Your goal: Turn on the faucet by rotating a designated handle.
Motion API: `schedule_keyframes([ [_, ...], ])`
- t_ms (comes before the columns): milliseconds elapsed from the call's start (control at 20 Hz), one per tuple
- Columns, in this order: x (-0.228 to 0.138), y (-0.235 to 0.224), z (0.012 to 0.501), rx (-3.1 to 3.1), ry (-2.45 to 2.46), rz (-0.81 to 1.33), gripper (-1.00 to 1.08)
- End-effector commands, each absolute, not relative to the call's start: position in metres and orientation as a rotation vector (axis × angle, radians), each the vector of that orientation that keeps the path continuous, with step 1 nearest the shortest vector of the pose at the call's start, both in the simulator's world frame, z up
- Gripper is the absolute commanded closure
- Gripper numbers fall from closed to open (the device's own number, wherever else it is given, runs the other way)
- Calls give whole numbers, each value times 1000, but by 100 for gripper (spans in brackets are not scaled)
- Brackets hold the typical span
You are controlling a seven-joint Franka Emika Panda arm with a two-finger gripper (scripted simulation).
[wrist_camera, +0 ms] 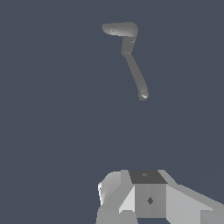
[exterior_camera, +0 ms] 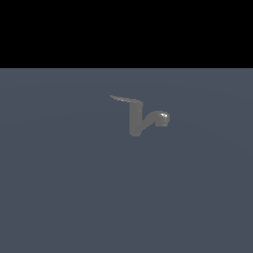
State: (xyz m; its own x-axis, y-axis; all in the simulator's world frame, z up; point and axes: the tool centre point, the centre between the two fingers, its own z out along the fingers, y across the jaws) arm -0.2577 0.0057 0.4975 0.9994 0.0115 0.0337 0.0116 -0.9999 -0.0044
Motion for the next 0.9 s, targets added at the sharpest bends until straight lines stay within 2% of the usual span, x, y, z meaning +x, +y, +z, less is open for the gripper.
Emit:
schedule_keyframes([
  [0,-258,6,497,-3137,-18,-53,108],
  [450,-249,15,488,-3136,47,-51,108],
  [850,-225,38,463,-3128,217,-47,108],
])
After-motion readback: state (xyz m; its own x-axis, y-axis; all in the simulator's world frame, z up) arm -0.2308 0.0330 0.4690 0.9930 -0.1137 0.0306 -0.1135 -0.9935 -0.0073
